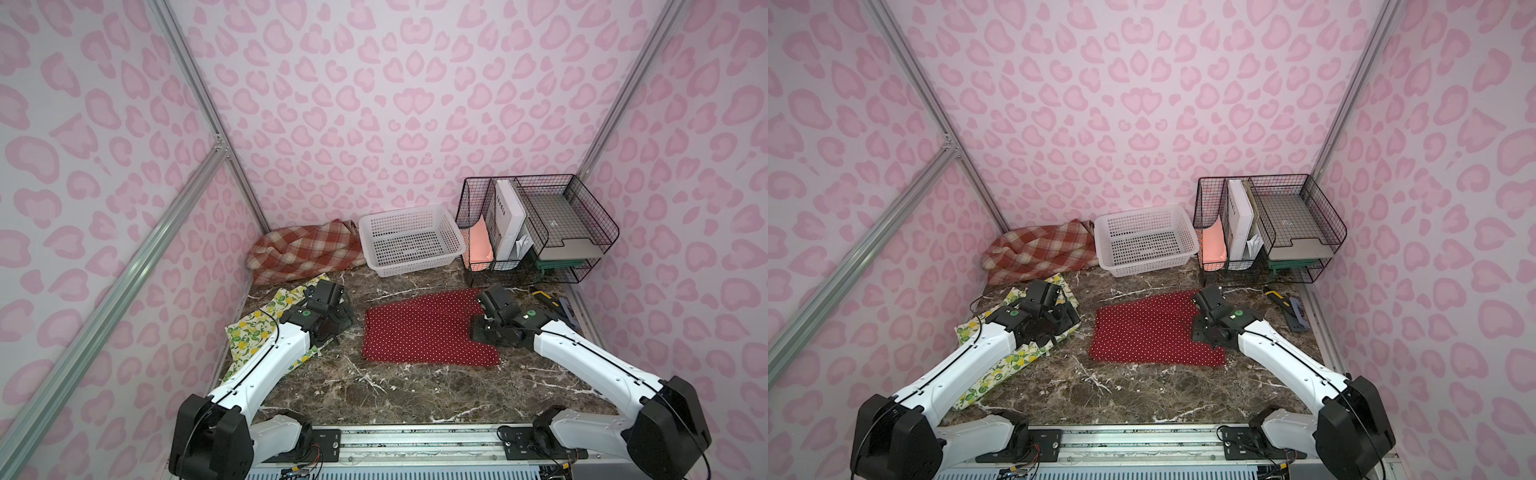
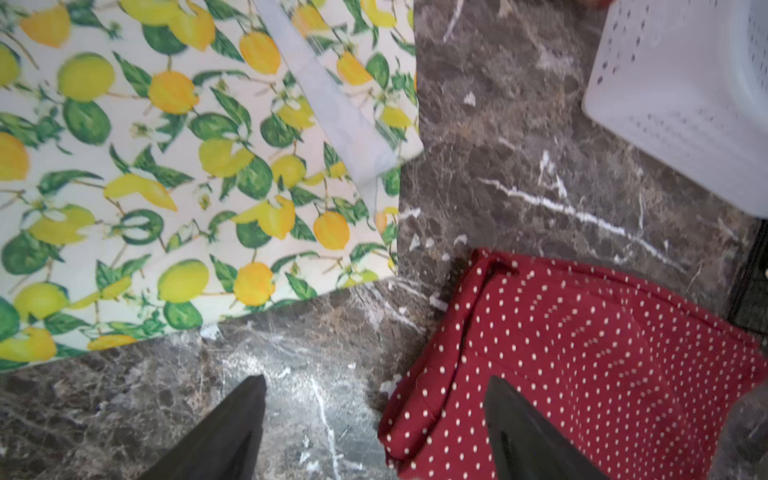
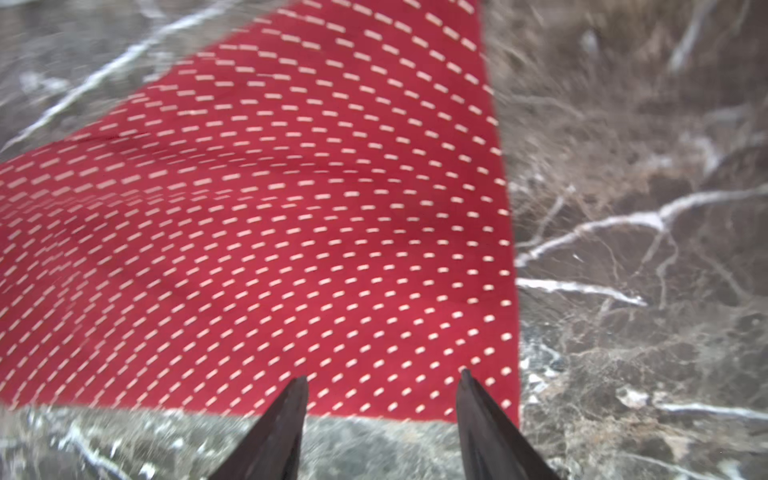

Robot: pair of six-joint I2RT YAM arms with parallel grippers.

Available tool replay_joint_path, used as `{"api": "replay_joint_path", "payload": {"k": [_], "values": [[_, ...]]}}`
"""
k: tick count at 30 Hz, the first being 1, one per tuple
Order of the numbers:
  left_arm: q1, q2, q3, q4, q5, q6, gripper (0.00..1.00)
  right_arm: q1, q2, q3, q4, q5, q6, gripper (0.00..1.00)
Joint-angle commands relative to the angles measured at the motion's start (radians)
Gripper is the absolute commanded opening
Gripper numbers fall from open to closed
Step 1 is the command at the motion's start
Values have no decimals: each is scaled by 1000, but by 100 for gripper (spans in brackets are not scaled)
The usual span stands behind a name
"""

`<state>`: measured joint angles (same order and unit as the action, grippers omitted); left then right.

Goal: Roll up the skirts
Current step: Adjust the skirt at the center of the board.

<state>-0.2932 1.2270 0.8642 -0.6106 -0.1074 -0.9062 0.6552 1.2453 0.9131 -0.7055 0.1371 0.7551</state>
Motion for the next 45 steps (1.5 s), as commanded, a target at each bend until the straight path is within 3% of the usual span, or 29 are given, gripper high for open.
{"api": "replay_joint_path", "payload": {"k": [1, 3, 4, 8, 11, 18, 23, 27, 31, 35, 39, 43, 45], "values": [[95, 44, 10, 54, 95, 9, 85, 82, 39, 69, 18, 38, -43, 37], [183, 95, 10, 92, 208, -12, 83, 125, 160, 134, 177, -60, -109, 4], [217, 119, 13, 97, 245, -25, 82, 150, 238, 202, 228, -100, -149, 0], [289, 161, 33, 83, 314, -33, 81, 243, 614, 585, 242, -164, -265, 0], [311, 122, 26, 48, 296, -26, 81, 265, 804, 735, 221, -168, -275, 0], [342, 23, -17, 19, 265, -12, 82, 281, 952, 675, 284, -250, -275, 0], [342, 27, -26, 19, 262, -2, 82, 314, 953, 550, 312, -349, -305, 0], [342, 29, -36, 36, 266, 1, 82, 353, 866, 305, 381, -492, -316, 0], [342, 40, -47, 53, 284, 1, 81, 378, 747, 117, 385, -546, -342, 0], [311, 39, -68, 60, 304, -5, 80, 376, 615, 8, 314, -501, -369, 0], [175, 42, -97, 70, 299, -17, 80, 308, 542, 20, 234, -416, -408, 0], [15, 53, -94, 44, 278, -21, 82, 250, 446, 100, 156, -384, -435, 33], [-52, 30, -122, 60, 261, -38, 84, 211, 401, 139, 115, -356, -452, 39]]}}
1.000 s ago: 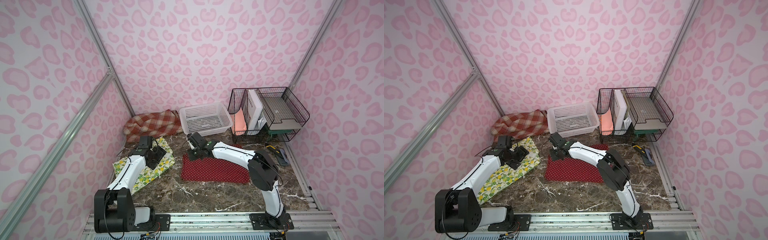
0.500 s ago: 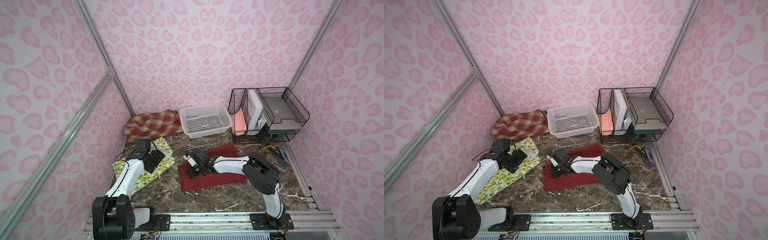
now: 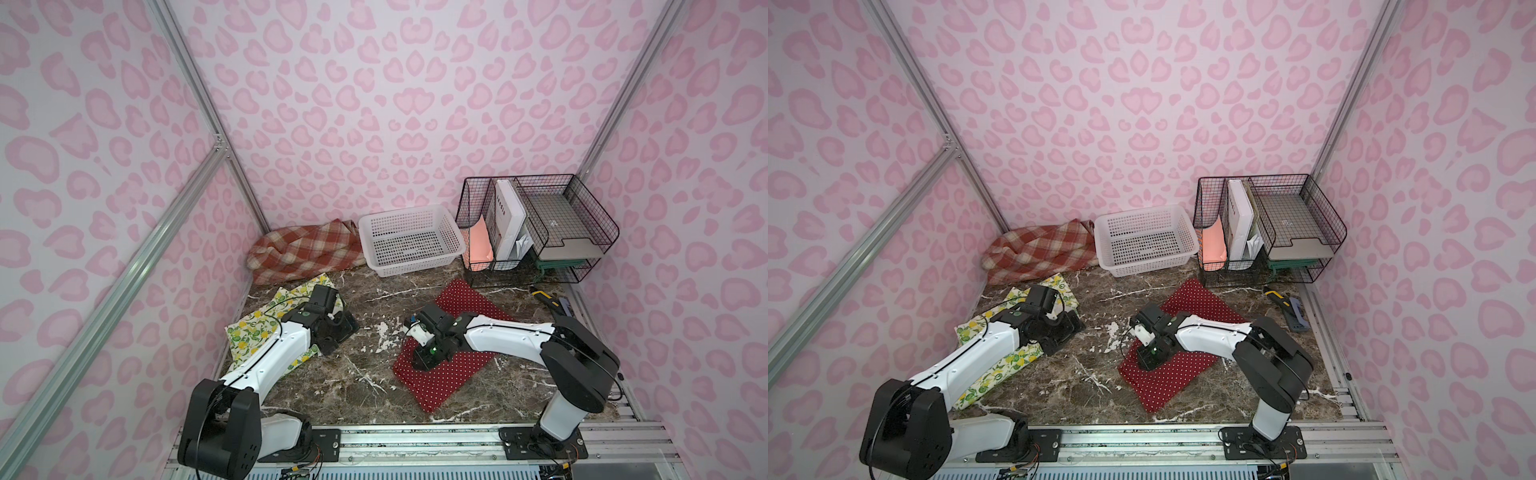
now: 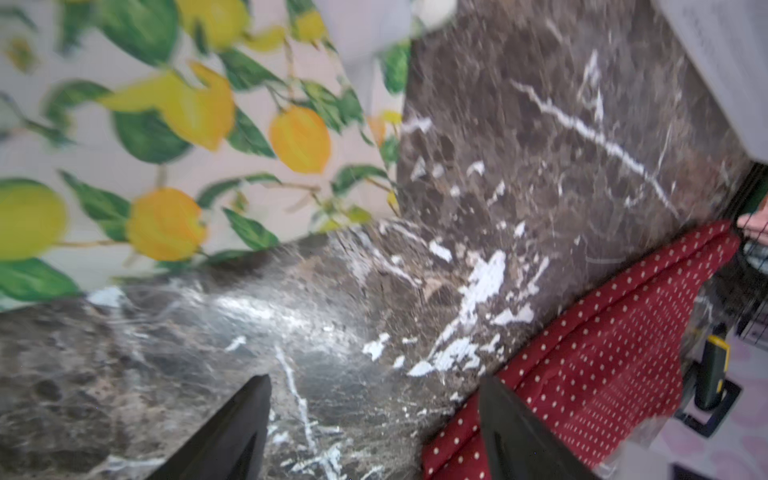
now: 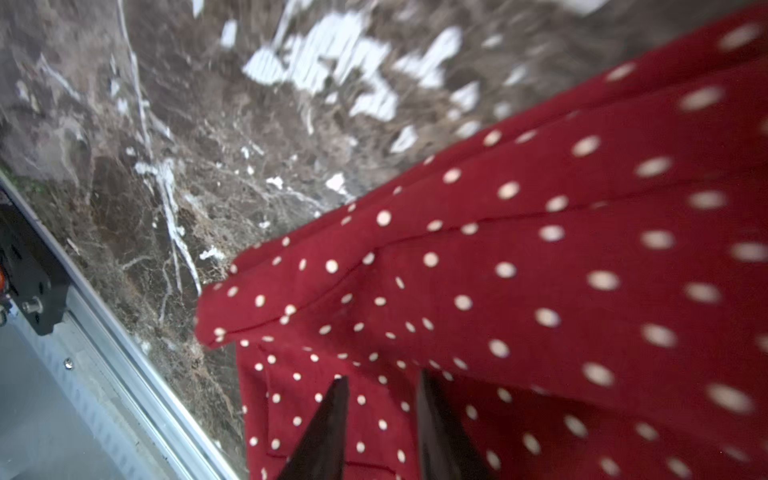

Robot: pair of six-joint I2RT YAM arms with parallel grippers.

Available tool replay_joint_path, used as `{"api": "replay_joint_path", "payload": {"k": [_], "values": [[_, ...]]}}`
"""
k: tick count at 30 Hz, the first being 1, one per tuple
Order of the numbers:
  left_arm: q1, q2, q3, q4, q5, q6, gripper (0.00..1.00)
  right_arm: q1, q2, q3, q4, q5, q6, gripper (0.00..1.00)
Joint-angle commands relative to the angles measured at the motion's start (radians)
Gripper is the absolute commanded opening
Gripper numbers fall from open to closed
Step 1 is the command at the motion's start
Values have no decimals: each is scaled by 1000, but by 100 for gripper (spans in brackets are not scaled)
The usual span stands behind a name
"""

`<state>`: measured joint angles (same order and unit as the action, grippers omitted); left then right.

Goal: Roll up the skirts
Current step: Adjust the skirt at the center of the board.

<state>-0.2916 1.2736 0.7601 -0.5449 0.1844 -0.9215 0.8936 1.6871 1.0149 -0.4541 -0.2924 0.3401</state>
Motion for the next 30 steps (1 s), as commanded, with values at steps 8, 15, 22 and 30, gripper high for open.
{"api": "replay_joint_path", "payload": {"k": [8, 15, 22, 30], "values": [[-237, 52, -3, 146, -14, 18, 87, -203, -60, 51, -156, 208, -32, 41], [-344, 261, 45, 272, 77, 86, 75, -296, -4, 13, -60, 305, 48, 39], [-361, 302, -21, 397, 146, 97, 67, -315, 15, -27, -23, 289, 43, 38], [-422, 310, -87, 423, 176, 76, 57, -340, 10, -81, 7, 288, 45, 37]]}}
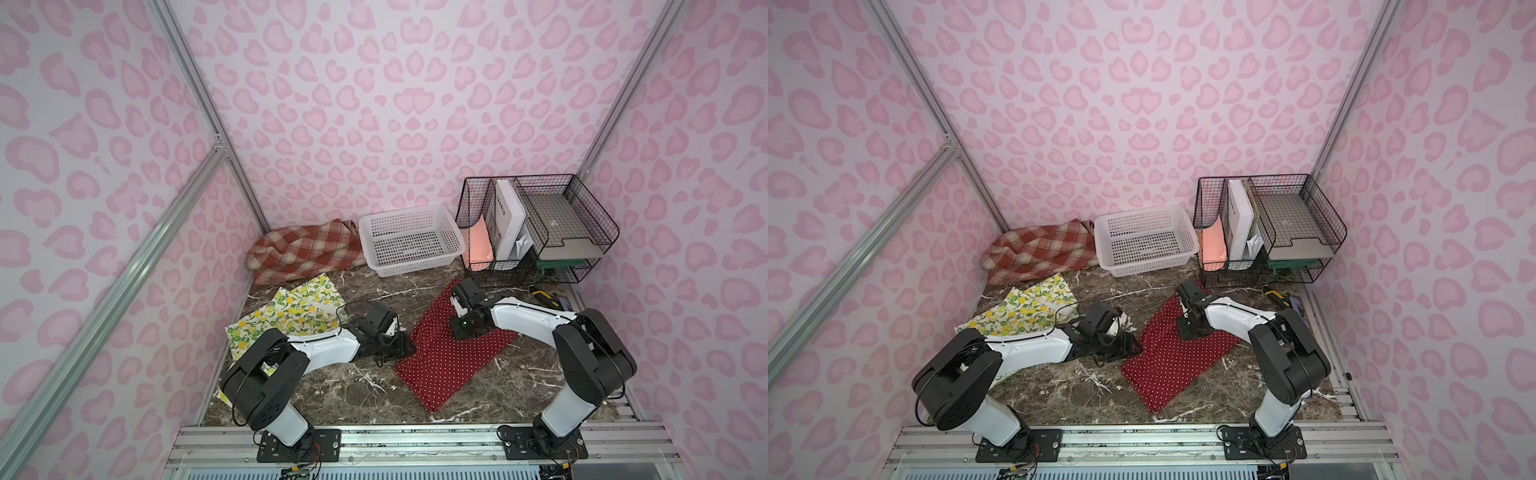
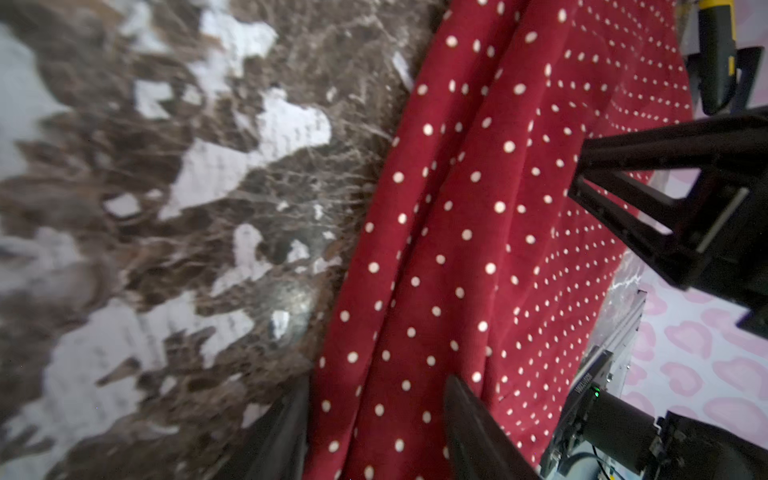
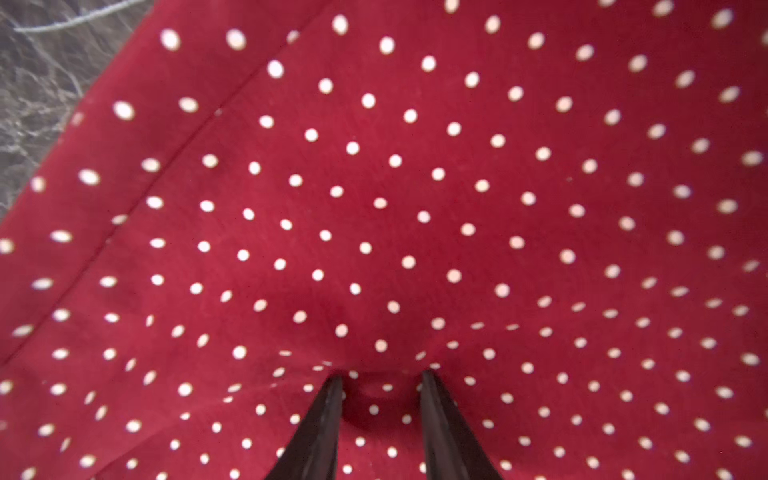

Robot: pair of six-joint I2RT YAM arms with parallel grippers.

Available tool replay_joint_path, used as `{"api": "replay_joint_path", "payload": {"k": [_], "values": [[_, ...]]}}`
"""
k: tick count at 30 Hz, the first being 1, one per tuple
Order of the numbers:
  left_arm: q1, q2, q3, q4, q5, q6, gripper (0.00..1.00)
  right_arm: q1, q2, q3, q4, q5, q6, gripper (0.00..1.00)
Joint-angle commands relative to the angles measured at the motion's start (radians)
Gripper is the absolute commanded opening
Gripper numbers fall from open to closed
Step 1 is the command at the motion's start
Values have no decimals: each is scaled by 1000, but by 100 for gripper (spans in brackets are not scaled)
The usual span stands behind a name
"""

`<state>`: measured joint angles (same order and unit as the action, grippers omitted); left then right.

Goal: Roll up the skirts
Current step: Adjust the skirt at the center of the board.

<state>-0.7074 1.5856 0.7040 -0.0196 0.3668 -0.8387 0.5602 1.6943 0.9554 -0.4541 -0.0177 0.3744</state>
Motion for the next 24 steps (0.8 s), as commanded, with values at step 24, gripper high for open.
{"api": "replay_joint_path", "payload": {"k": [24], "values": [[5, -169, -20, -212, -2, 102, 88, -11, 17, -55, 51, -19, 6, 36]]}}
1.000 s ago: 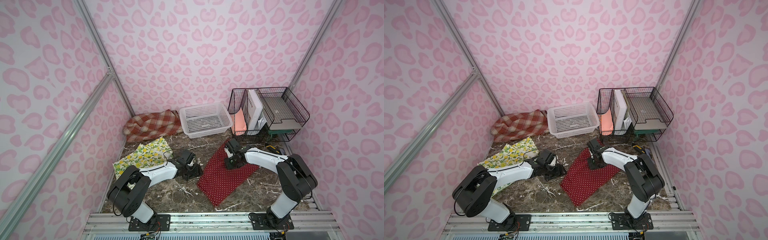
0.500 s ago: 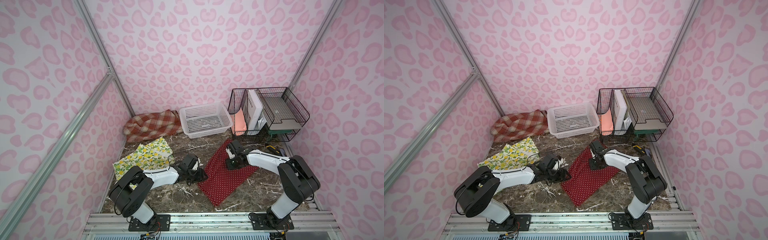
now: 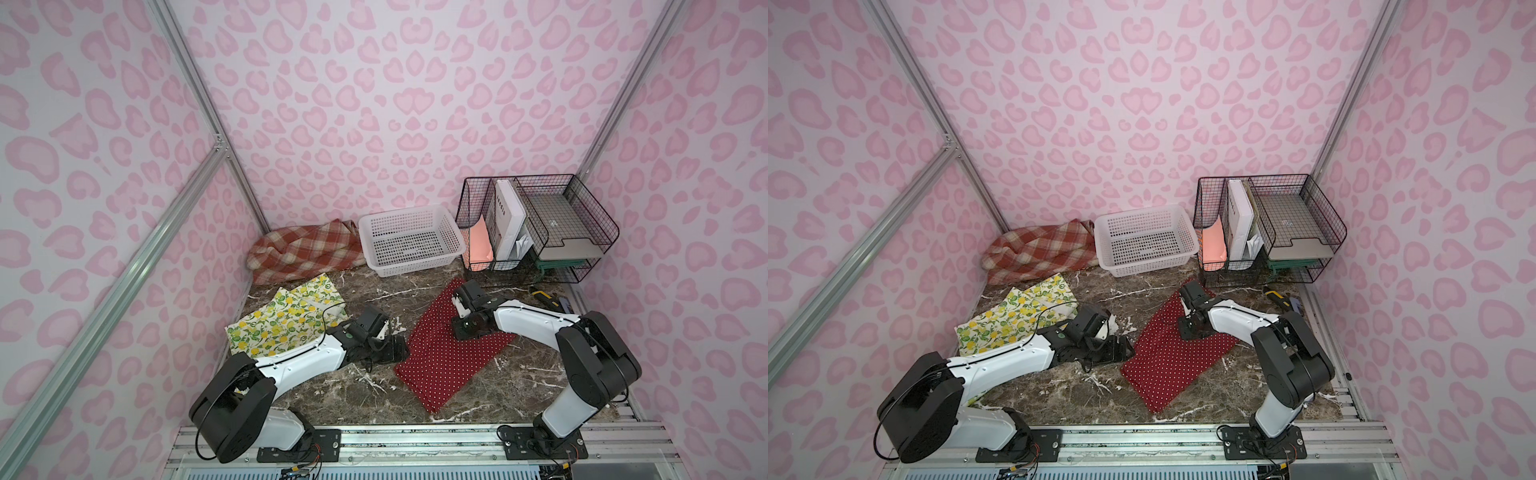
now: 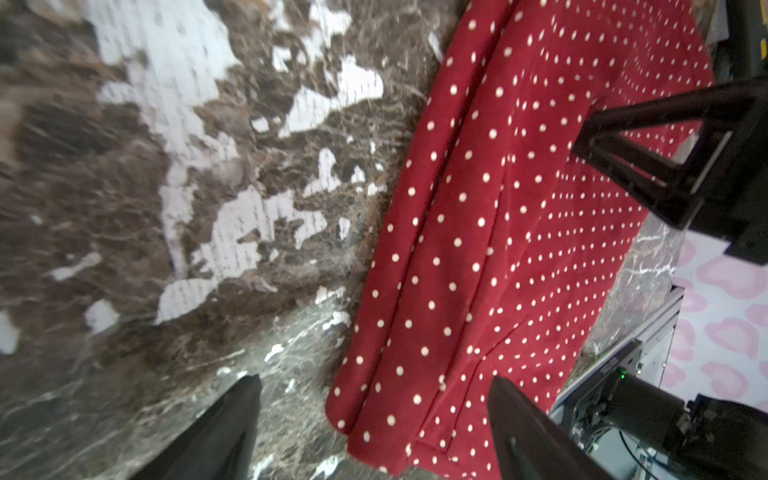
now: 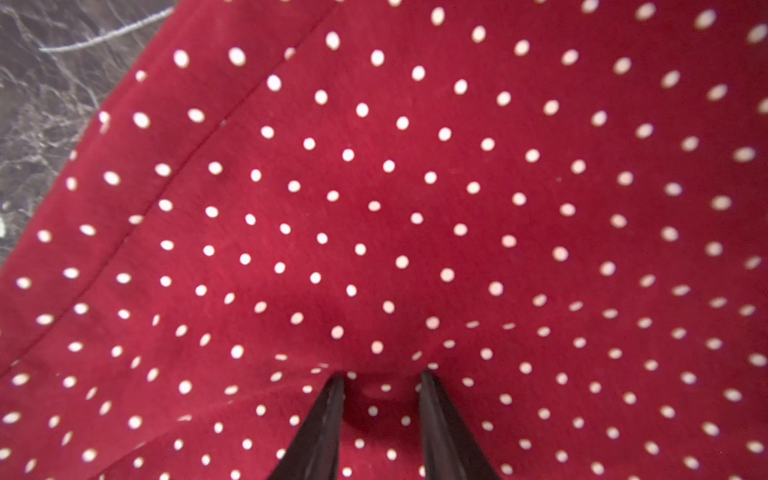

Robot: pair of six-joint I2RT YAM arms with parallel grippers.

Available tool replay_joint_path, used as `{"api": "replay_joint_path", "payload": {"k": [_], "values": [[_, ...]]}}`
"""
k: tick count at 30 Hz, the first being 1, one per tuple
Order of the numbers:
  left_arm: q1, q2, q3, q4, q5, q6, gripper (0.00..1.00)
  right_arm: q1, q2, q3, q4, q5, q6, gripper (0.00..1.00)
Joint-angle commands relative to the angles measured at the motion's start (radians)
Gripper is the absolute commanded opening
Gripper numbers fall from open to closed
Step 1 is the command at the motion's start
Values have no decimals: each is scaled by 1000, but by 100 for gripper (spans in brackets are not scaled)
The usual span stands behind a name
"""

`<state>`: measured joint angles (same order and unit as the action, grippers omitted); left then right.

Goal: Roll up the skirts
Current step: Adjust the skirt at the center of the board.

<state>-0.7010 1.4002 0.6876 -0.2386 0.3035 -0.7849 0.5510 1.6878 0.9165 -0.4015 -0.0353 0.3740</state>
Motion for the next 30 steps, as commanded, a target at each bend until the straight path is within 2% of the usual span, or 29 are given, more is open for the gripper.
{"api": "replay_joint_path", "payload": {"k": [1, 4, 7, 10, 15, 18, 20, 21, 25, 30], "values": [[-4, 28, -9, 18, 75, 56, 87, -2, 23, -16, -2, -2, 6, 36], [-15, 56, -29, 59, 81, 58, 82, -2, 21, -13, -2, -4, 6, 36], [-24, 107, -23, 104, 107, 54, 69, -1, 27, -7, -7, 2, 8, 36], [-46, 161, -26, 125, 88, 65, 63, -2, 30, -9, -2, -1, 6, 36], [-47, 214, -38, 180, 90, 53, 36, 1, 50, 3, 4, -14, 5, 34], [-46, 181, -40, 131, 47, 66, 23, 10, 52, 8, 6, -20, 6, 33], [-48, 139, -36, 75, 9, 76, 11, 26, 55, 8, 16, -27, 9, 33], [-48, 114, -37, 45, -14, 79, 2, 38, 63, 12, 22, -29, 12, 33], [-48, -8, -70, -46, -90, 47, 0, 128, 129, 64, 36, -32, 24, 32], [-51, -217, -170, -149, -158, -47, 0, 213, 252, 206, 61, -59, 21, 31]]}}
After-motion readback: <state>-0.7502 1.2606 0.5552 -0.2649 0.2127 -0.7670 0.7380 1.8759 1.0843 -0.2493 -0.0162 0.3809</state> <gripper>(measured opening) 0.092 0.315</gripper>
